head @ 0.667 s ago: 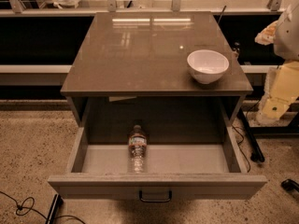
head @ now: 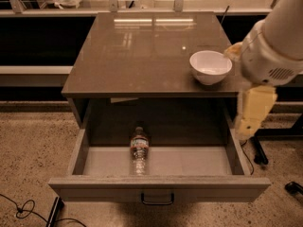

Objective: Pick water bottle from top drawer and place on counter

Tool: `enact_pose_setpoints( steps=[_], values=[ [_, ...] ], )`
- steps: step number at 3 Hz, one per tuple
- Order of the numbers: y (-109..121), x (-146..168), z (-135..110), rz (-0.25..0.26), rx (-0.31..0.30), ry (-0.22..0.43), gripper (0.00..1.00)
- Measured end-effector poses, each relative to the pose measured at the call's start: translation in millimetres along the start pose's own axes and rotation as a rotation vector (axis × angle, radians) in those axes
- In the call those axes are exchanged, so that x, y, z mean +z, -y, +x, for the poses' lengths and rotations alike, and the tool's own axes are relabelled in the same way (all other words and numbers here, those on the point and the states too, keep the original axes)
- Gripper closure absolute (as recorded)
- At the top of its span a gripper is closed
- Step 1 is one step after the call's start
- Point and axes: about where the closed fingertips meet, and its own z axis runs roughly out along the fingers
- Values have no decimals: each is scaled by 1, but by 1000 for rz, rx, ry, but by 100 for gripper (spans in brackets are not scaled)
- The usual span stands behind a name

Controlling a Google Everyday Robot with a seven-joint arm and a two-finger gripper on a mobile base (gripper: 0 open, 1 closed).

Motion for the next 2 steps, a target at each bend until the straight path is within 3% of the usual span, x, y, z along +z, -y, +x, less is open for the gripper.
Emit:
enact_pose_setpoints(
  steps=[2],
  values=[
    [-3, 1, 2, -2, -1, -16, 0]
  ],
)
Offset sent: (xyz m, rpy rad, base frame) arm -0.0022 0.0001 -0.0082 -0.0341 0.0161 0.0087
